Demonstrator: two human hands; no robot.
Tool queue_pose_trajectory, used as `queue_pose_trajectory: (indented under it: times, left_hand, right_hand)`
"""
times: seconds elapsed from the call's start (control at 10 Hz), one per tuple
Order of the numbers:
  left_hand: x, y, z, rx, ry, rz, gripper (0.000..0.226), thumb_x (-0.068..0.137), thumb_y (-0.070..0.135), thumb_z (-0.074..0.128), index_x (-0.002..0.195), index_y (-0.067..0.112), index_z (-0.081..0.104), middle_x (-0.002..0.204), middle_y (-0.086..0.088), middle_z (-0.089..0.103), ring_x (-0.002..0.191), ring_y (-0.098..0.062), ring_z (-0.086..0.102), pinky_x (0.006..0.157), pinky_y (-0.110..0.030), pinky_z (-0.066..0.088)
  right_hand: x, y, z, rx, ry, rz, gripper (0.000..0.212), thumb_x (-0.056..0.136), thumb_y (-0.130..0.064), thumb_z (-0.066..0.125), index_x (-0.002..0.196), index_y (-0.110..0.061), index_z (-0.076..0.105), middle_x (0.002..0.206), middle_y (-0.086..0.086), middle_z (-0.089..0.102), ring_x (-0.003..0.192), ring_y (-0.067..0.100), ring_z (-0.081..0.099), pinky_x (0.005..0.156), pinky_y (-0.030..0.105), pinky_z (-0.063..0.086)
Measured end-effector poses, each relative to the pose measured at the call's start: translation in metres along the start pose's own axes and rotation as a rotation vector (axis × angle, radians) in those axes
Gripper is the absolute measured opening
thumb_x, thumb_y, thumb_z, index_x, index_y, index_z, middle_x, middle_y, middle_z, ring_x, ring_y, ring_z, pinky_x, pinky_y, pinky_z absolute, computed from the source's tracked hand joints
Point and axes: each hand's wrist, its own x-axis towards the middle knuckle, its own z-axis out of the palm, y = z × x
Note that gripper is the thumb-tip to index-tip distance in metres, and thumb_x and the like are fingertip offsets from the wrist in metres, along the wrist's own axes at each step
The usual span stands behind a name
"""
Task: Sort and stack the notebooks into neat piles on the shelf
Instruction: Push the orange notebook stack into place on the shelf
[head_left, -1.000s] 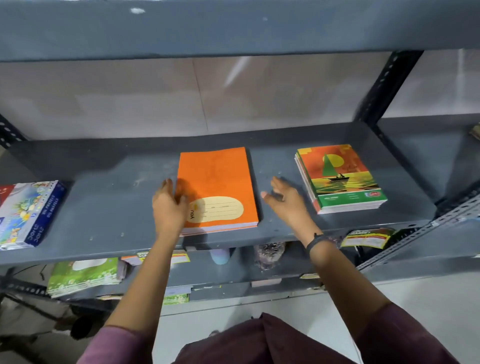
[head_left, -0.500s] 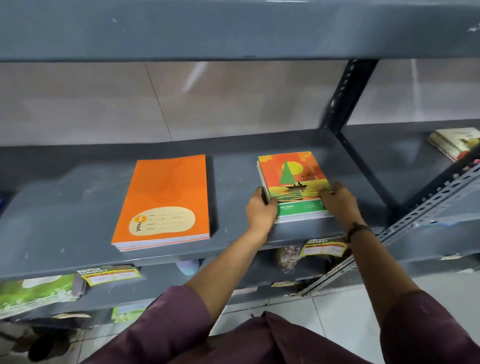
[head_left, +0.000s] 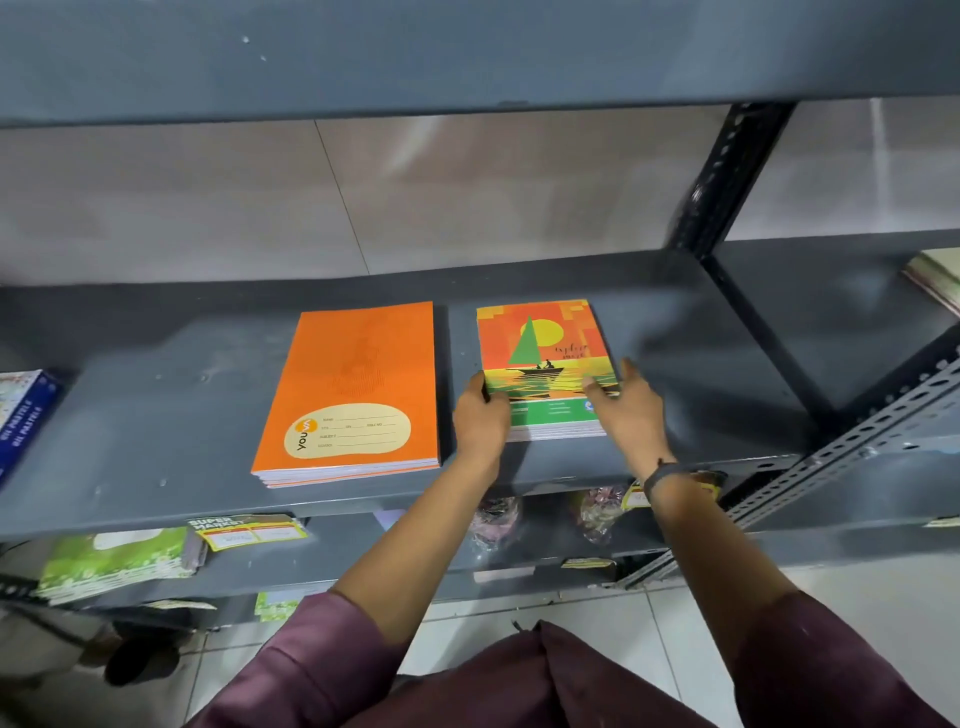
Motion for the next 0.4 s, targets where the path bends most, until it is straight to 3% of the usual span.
queue_pose_trajectory:
  times: [0.2,0.3,0.4]
  left_hand:
    - [0.004,-0.001,-0.013,-0.006,0.025,-0.017,0.034,0.093,0.004,0.035,0.123,0.007,0.051,0.116,-0.012,0.06,0.096,-0.02,0.051,0.081,-0.028,0.039]
    - [0.0,0.002,-0.013,0.059,0.009,-0.011,0.032,0.092,0.004,0.035,0.12,0.005,0.051,0.118,-0.015,0.061,0.092,-0.021,0.052,0.078,-0.028,0.039]
    - [-0.005,0.005,-0.014,0.137,0.037,0.077,0.032,0.091,0.002,0.036,0.119,0.004,0.05,0.118,-0.018,0.061,0.096,-0.026,0.056,0.079,-0.029,0.043]
  right_hand:
    - [-0.004,-0.009,0.016,-0.016,0.025,0.001,0.035,0.092,-0.027,0.055,0.119,-0.004,0.051,0.112,0.02,0.069,0.102,0.04,0.064,0.084,0.038,0.05]
    - [-0.009,-0.011,0.01,-0.056,0.007,0.004,0.043,0.093,-0.03,0.053,0.125,-0.002,0.048,0.121,0.021,0.065,0.11,0.04,0.061,0.089,0.039,0.048]
    - [-0.016,-0.015,0.01,-0.215,0.093,-0.079,0.057,0.094,-0.035,0.049,0.138,0.0,0.039,0.138,0.02,0.052,0.126,0.037,0.049,0.101,0.042,0.042]
